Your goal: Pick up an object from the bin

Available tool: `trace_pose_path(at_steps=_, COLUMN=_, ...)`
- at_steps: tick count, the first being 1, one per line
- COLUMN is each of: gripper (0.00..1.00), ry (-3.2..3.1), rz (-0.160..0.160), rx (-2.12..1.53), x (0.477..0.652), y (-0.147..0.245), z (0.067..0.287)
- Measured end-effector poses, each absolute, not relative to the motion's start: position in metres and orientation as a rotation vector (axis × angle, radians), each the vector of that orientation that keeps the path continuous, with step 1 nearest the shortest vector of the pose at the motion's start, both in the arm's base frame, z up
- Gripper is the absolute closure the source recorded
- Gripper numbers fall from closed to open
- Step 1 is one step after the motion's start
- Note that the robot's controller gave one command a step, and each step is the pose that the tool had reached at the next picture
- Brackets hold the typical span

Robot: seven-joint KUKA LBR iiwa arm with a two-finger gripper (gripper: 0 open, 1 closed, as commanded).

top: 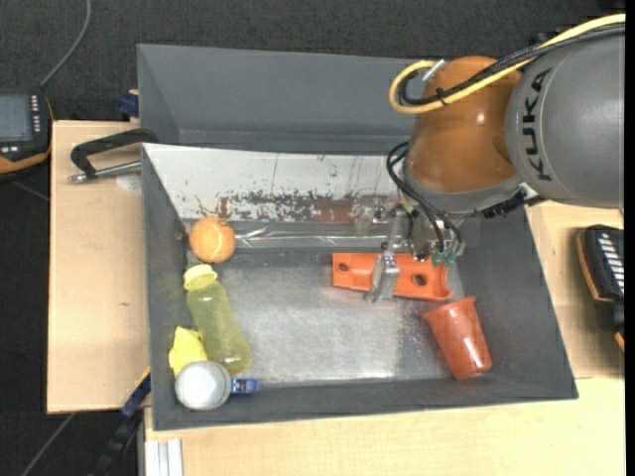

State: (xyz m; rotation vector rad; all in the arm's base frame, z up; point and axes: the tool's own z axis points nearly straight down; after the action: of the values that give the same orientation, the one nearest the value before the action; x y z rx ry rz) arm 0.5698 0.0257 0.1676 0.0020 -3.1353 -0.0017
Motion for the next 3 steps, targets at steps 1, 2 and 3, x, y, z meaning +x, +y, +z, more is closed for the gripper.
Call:
trace_pose_path(at_steps=1, gripper=0.0, ry=-3.144, rz=-0.002, rx=0.001, x=0.571, y=0.026, z=0.173)
trace_pose_path(at_steps=2, gripper=0.0, ry=-3.146, rz=-0.003, rx=0.069, x=0.584, y=0.01, z=0.12)
trace_pose_path(at_steps=3, gripper=1.0, ry=-3.125, rz=-0.004, rx=0.357, x=0.588, y=-0.017, z=0.071)
